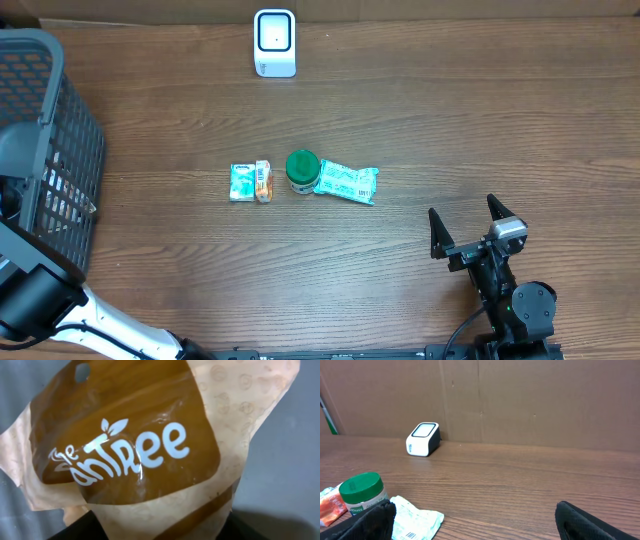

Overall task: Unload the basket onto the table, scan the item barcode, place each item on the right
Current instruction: 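Grasp the brown PanTree bag in the basket with the left gripper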

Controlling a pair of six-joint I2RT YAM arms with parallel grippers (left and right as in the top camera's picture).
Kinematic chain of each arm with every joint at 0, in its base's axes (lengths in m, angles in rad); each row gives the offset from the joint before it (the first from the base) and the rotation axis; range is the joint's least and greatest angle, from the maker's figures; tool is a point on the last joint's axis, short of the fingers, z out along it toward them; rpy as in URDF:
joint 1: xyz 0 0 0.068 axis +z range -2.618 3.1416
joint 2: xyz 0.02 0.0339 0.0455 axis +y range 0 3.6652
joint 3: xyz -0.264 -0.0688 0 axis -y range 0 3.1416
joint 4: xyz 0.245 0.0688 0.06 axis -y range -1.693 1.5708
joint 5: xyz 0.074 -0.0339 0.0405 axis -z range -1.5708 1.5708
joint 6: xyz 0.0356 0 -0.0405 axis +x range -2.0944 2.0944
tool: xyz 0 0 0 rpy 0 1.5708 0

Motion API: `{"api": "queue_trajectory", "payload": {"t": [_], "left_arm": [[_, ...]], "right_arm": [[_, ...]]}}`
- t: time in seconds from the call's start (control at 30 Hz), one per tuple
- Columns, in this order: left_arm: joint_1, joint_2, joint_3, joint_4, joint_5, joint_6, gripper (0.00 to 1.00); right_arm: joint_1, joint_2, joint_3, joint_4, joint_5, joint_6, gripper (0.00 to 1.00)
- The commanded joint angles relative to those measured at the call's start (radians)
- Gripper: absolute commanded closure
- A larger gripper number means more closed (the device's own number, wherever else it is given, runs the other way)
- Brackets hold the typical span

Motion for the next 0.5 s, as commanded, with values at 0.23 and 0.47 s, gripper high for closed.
{"api": "queue_trajectory", "payload": {"t": [0.23, 0.47], "left_arm": [[-0.002, 0.044, 0.372, -0.306, 0.079, 0.154, 0.62], [-0.002, 0.016, 0.621, -0.441, 0.151, 0.205, 0.70]], "right_arm": [[-0.002, -0.007, -0.010, 0.005, -0.004, -0.001, 0.00], [-0.002, -0.007, -0.010, 0.005, -0.004, -0.001, 0.00]]}}
